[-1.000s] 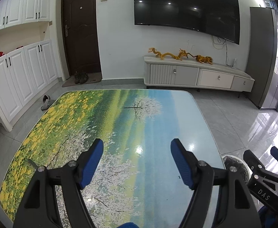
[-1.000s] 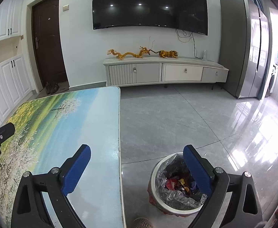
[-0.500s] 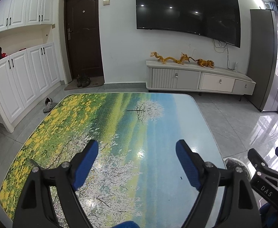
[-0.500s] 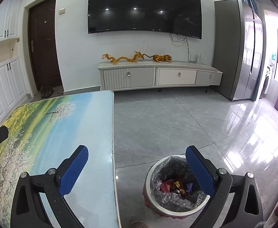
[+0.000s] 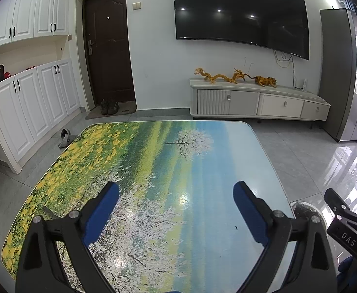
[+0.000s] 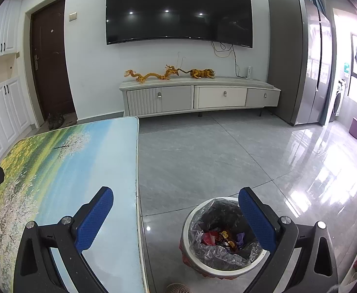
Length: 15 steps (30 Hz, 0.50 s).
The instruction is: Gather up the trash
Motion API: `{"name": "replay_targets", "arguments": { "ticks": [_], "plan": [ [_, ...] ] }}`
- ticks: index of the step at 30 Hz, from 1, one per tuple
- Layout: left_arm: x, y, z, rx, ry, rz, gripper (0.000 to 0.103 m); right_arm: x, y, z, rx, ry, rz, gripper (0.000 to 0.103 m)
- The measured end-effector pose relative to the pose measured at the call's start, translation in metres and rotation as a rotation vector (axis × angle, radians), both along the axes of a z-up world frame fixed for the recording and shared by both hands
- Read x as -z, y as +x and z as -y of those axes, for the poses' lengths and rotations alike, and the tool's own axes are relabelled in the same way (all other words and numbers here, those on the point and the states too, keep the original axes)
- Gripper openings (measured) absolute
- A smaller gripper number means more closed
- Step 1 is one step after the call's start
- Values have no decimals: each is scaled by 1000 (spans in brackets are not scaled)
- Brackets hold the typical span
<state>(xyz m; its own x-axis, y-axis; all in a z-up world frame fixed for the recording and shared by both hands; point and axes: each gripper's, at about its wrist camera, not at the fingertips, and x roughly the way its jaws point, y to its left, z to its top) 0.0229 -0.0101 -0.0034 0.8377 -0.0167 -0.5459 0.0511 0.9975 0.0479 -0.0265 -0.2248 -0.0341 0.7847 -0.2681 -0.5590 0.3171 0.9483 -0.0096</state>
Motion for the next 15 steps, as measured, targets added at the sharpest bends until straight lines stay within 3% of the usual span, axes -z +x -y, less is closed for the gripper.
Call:
{"name": "replay_targets", "arguments": {
  "ticks": [15],
  "plan": [
    [4,-5,1,4,14,-17,95,-1,-4,-2,8,2,-7,103]
  ]
}}
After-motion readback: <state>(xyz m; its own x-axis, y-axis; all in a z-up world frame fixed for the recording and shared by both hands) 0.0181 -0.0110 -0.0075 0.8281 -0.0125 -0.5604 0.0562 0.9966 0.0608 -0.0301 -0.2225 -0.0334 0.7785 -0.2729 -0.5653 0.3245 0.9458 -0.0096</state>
